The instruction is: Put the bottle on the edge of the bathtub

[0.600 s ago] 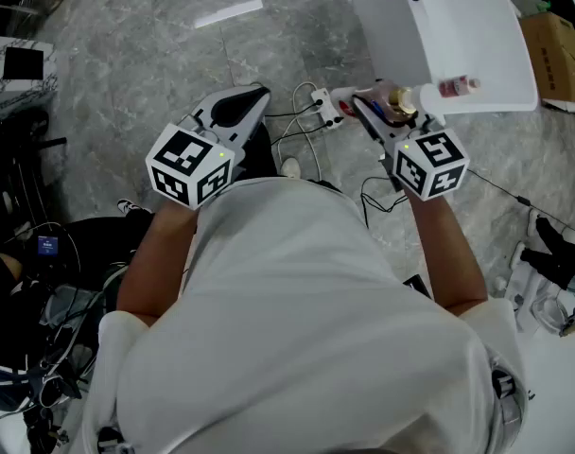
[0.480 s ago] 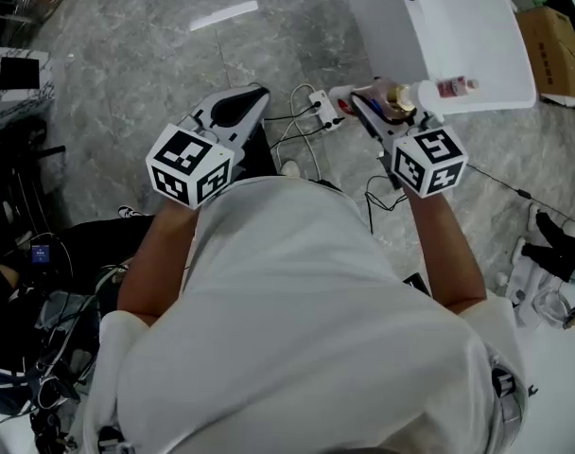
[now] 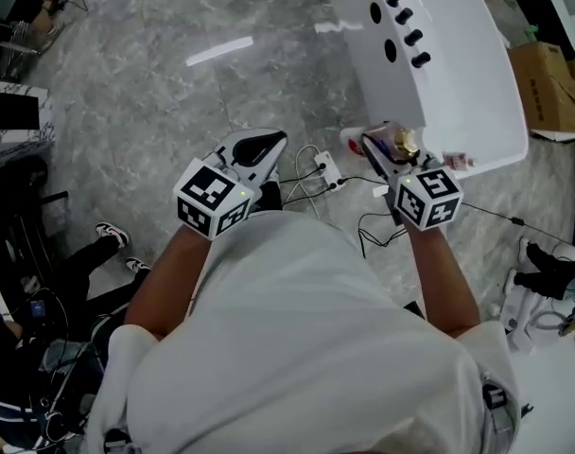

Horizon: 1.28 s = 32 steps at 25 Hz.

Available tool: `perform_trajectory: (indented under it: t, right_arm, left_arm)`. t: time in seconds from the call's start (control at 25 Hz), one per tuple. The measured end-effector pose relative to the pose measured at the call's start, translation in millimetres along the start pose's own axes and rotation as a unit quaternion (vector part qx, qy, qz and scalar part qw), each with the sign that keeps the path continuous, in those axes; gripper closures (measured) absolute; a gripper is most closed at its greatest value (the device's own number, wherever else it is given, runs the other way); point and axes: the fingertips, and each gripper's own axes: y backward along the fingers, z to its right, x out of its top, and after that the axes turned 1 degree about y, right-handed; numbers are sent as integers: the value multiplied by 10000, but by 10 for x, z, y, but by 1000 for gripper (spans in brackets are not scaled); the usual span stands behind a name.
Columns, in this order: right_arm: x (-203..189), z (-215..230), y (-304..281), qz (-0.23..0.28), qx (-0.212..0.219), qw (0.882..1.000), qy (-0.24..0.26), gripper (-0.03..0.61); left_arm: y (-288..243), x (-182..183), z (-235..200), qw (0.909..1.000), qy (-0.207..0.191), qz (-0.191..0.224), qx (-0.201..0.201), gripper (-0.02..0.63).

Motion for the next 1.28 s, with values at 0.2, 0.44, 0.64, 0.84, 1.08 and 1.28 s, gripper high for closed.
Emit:
perform_trajectory:
  t: [0.2,0.44,0.64,0.84,1.08,1.28]
  right_arm:
    - [522,279,-543,60,-212,9996,-159,348]
    - [1126,482,-1220,186,-365,9990,-161,348]
    - [1511,793,-1755,240,-389,9988,-156,347]
    - [1980,1199,-2574,154,-419,9987,-250,347]
    - [2302,2080,-3105,176,-488,9983,-270,347]
    - [2532,2980,-3577,190,-627,9972,-365,347]
  left_arm:
    - [-33,264,-664,10000,-45,49,-54,595]
    - [49,526,-1417,9998,-66,171,58,595]
    - [-42,685,-1862,9996,8,260,147,595]
    - [-171,924,-2669,9994,143,190,267,595]
    - [-727,1380,-3164,9982,163,175,555,595]
    - [-1375,1782,-3489,9978,247,48,615,595]
